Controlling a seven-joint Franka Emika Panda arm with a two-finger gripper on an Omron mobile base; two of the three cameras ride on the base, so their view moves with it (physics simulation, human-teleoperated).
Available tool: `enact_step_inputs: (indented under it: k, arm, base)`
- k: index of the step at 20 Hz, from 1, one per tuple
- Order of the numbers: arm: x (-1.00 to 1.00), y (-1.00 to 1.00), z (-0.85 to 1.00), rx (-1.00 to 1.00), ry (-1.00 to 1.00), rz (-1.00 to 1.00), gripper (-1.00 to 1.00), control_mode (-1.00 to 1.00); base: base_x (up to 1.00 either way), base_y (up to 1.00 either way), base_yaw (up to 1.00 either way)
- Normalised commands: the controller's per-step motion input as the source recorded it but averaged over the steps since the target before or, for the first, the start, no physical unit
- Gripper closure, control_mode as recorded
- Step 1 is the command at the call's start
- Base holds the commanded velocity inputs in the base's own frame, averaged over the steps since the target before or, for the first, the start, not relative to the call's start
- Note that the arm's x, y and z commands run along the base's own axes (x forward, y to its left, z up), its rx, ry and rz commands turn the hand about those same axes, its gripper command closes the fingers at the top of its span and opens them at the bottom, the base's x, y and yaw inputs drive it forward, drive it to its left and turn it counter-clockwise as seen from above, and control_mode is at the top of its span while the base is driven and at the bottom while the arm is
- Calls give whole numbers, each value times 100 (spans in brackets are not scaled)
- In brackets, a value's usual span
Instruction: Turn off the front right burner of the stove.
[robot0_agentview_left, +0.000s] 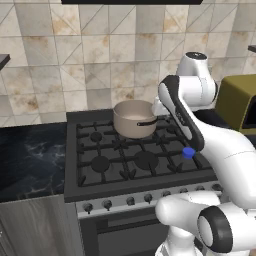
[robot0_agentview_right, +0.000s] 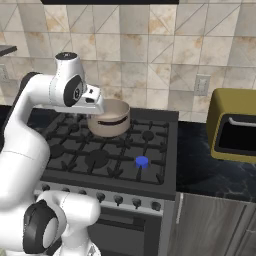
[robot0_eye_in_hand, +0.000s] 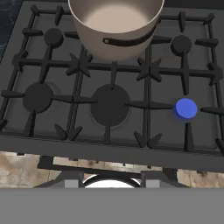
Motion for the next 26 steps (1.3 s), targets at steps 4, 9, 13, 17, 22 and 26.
enact_step_inputs:
  k: [4, 9, 13, 17, 22, 26]
  arm:
    - [-28, -12, -3, 0, -4, 0, -100, -100]
    - [-68, -60, -12, 0, -17, 8, -100, -100]
    - [-72, -77, -14, 0, -15, 17, -100, -100]
    - [-62, -76, -13, 0, -16, 24, -100, -100]
    - [-52, -61, -24, -2, -15, 31, -100, -100]
    - [-52, -20, -47, -10, -22, 37, -100, -100]
  base:
    - [0, 0, 0]
    - [0, 0, 0]
    - [0, 0, 0]
    - [0, 0, 0]
    - [0, 0, 0]
    - [0, 0, 0]
